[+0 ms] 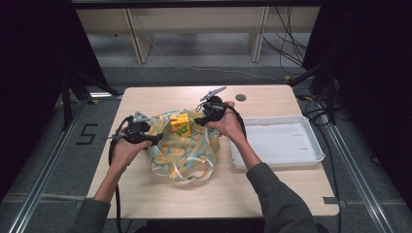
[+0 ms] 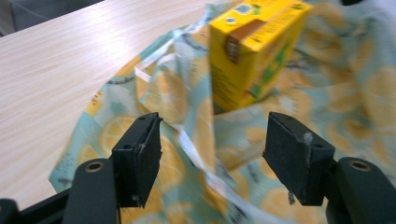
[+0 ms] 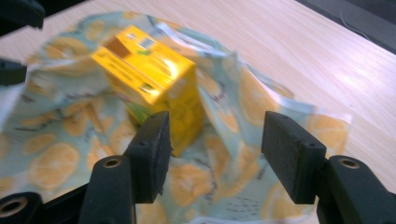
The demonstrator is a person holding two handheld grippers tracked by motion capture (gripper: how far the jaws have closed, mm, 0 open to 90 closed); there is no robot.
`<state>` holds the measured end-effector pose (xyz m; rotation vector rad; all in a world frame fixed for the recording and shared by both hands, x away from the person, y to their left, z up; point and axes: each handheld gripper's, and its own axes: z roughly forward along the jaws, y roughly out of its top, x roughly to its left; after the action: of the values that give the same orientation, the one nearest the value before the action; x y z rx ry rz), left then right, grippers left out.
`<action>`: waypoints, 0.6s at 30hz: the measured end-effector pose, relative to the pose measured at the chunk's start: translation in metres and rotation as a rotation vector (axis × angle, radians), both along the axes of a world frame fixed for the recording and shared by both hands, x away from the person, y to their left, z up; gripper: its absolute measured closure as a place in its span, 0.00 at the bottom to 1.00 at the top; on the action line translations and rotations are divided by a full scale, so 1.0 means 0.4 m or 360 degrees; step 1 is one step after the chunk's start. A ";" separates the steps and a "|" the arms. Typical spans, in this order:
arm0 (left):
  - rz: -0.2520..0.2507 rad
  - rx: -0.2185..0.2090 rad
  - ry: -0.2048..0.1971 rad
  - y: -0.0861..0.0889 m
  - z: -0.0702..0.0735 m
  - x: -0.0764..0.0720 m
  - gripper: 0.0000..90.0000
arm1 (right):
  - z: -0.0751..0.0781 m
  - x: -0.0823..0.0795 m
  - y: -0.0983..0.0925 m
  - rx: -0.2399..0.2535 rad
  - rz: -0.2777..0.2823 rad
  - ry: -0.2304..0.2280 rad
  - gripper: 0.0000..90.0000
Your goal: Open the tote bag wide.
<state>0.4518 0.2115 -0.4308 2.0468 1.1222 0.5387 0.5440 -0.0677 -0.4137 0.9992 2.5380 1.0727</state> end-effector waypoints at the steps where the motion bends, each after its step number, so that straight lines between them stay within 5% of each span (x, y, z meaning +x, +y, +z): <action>1: -0.0024 -0.0004 -0.0010 0.006 0.002 -0.026 0.39 | 0.005 -0.005 0.005 0.0056 0.0068 -0.0060 0.47; 2: -0.0025 -0.0023 0.0000 0.008 0.001 -0.039 0.38 | 0.005 -0.008 0.011 0.0096 0.0067 -0.0108 0.46; 8: -0.0032 -0.0100 -0.0034 0.022 0.008 -0.114 0.35 | 0.018 -0.030 0.040 0.0121 0.0047 -0.0083 0.35; 14: -0.0050 -0.0092 -0.0045 0.018 -0.004 -0.191 0.33 | 0.014 -0.032 0.061 0.0106 0.0038 -0.0032 0.26; 15: -0.0097 -0.0037 -0.0034 0.023 -0.006 -0.204 0.32 | 0.007 -0.036 0.076 0.0127 0.0023 -0.0030 0.26; 18: -0.0042 -0.0065 -0.0047 0.015 -0.038 -0.272 0.31 | 0.002 -0.040 0.093 0.0115 0.0027 -0.0011 0.25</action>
<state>0.3428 0.2177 -0.4460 2.0099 1.0788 0.5270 0.5281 -0.0306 -0.4127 0.9916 2.5233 1.1784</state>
